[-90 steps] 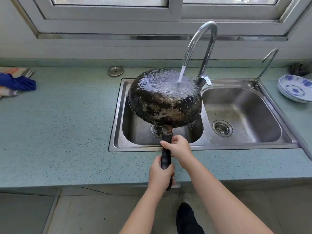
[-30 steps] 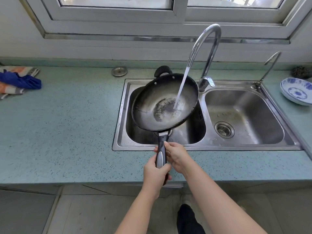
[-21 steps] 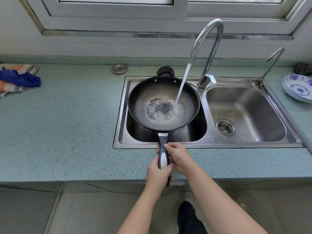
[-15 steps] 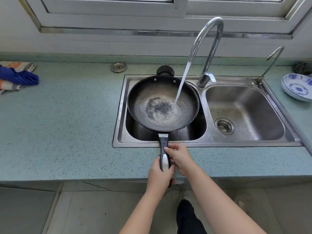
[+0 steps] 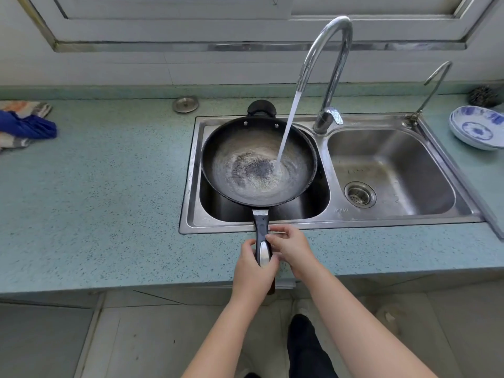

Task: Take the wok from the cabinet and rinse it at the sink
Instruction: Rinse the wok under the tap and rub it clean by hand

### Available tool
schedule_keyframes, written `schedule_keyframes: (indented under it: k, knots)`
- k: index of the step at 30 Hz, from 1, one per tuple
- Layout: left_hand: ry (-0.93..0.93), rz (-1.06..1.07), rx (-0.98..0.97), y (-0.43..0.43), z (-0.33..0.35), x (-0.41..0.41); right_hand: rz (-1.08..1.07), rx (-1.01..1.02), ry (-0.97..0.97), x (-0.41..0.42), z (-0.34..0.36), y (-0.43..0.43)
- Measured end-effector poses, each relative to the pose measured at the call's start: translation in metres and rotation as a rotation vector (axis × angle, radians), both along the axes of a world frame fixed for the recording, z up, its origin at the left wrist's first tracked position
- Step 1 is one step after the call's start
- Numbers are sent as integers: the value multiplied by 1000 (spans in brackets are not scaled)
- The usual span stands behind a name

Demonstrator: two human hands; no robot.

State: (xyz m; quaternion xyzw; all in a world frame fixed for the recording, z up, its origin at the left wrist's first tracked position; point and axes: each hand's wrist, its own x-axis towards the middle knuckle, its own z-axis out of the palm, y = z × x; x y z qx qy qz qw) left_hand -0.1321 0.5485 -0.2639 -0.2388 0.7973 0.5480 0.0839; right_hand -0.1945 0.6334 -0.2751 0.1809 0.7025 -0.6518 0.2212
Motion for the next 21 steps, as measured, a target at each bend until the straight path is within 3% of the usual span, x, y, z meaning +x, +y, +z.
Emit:
schedule_keyframes:
  k: [8,21]
  knots:
    - [145,-151,-377,4,12,-31,14,99,110,-27,16,38]
    - [267,-460,-748,74,35,-145,131,613,474,-144,47,131]
